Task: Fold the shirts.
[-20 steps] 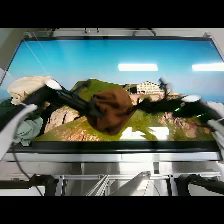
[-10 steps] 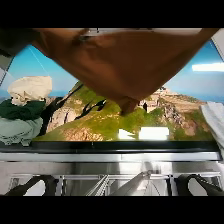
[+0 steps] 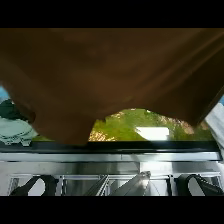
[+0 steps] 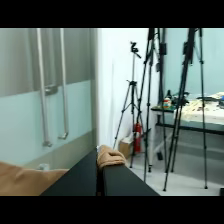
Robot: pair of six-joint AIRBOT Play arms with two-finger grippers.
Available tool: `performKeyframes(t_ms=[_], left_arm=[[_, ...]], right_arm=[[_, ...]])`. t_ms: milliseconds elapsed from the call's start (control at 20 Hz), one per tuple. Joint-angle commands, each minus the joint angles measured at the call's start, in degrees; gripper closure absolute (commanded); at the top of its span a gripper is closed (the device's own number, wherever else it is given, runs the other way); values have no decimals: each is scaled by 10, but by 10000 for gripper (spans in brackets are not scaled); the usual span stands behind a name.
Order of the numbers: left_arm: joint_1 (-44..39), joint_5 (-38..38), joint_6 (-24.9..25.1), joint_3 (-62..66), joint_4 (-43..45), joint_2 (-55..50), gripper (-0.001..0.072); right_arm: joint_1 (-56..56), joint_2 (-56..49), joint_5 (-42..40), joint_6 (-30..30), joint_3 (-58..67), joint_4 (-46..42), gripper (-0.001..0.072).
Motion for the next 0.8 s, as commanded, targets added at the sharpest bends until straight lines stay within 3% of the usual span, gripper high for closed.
performKeyframes(t_ms=[0,150,300,400,550,600,650,700,750], left_arm=[[-8,-3,-16,-59,73,3,684],[-62,5,30,-144,139,-64,687],[-115,85,103,-174,164,-179,689],[-141,126,130,-158,171,-279,688],[-168,116,140,-71,169,-451,679],[-171,107,134,-33,163,-501,491],[-170,100,118,0,156,-539,409],[-165,88,101,31,153,-567,409],[-156,69,85,58,153,-584,410]], right_arm=[[34,-55,28,-7,-1,-30,689],[98,-156,50,55,-38,-144,689],[138,-238,6,153,-115,-291,689],[145,-294,-60,179,-167,-323,689],[145,-401,-152,196,-185,-320,689],[144,-431,-183,203,-185,-321,686],[141,-453,-200,203,-181,-321,543],[135,-465,-196,203,-174,-323,293],[126,-466,-179,203,-167,-337,203]])
